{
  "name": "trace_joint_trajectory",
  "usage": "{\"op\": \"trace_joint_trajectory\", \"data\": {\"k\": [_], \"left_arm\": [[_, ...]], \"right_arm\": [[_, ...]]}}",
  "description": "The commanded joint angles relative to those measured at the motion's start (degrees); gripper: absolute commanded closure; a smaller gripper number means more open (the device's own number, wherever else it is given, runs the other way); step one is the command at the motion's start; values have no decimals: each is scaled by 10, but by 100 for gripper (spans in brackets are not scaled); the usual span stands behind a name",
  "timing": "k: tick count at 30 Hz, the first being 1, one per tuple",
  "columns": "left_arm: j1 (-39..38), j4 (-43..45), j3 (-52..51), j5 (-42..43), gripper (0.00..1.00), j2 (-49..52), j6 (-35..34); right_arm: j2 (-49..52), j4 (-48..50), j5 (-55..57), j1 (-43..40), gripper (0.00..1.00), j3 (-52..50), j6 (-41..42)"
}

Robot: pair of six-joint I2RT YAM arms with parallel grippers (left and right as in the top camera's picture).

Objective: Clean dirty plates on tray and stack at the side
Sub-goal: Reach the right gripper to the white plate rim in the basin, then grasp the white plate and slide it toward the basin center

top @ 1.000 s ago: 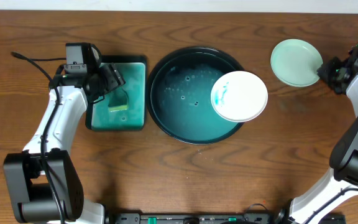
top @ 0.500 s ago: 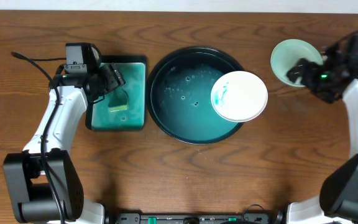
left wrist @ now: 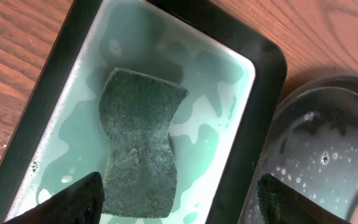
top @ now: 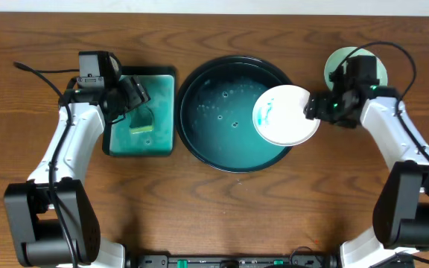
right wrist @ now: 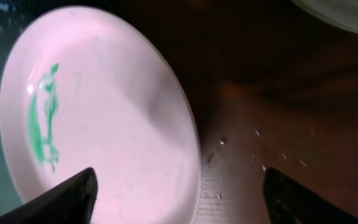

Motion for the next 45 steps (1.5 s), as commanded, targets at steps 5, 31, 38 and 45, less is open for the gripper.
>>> {"op": "trace_joint_trajectory", "data": {"k": [5,31,38,45], "left_arm": [[-2,-2,2,7,21,1,7],[-2,-2,2,7,21,1,7],[-2,-2,2,7,21,1,7],[-2,-2,2,7,21,1,7]], "right_arm": [[4,60,9,4,27,-57,-2],[4,162,-123,8,99,-34,38],[5,177,-137,48,99,-5,60],[41,224,-95,99,99,-5,67]]}}
